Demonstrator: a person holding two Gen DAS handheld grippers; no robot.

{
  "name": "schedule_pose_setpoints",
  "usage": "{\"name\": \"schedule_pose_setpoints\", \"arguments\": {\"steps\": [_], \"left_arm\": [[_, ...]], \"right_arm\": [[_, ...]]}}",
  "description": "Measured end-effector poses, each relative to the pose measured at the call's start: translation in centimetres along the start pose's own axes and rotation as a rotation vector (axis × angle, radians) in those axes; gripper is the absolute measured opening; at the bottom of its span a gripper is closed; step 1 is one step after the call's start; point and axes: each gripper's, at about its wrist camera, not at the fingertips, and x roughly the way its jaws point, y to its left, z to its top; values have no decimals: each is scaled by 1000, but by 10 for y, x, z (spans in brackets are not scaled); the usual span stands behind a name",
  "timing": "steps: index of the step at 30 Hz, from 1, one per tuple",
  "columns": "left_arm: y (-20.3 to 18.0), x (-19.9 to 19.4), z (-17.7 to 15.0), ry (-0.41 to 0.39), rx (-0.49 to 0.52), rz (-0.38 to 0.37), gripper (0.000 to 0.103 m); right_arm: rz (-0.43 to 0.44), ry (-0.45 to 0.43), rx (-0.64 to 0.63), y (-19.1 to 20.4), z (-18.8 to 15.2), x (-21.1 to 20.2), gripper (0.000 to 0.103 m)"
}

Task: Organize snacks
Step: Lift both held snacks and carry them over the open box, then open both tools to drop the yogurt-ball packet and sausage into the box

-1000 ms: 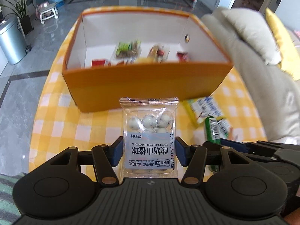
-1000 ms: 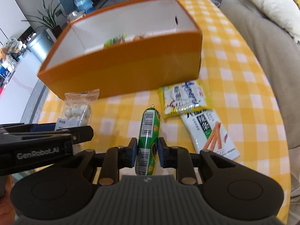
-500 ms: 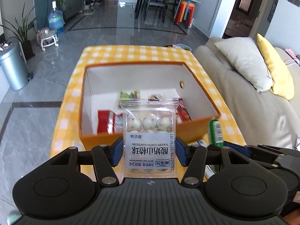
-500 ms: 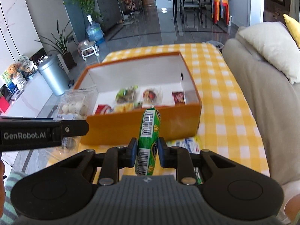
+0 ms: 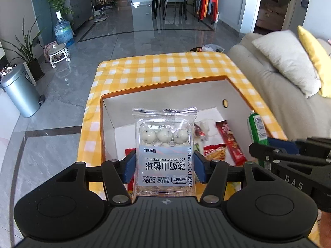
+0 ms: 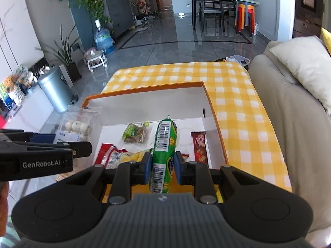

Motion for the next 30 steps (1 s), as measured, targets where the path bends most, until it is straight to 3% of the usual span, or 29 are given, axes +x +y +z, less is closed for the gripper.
{"name": "schedule_pose_setpoints", "arguments": {"steps": [8,20,30], "left_arm": [[3,41,9,79,91,76,65],[-1,91,19,202,207,127,65],[-6,118,22,241,289,178,65]], "right_arm": [[-85,90,-179,3,13,50,19],[-118,222,-278,5,24,110,19],[-150,300,-335,6,20,137,19]]}}
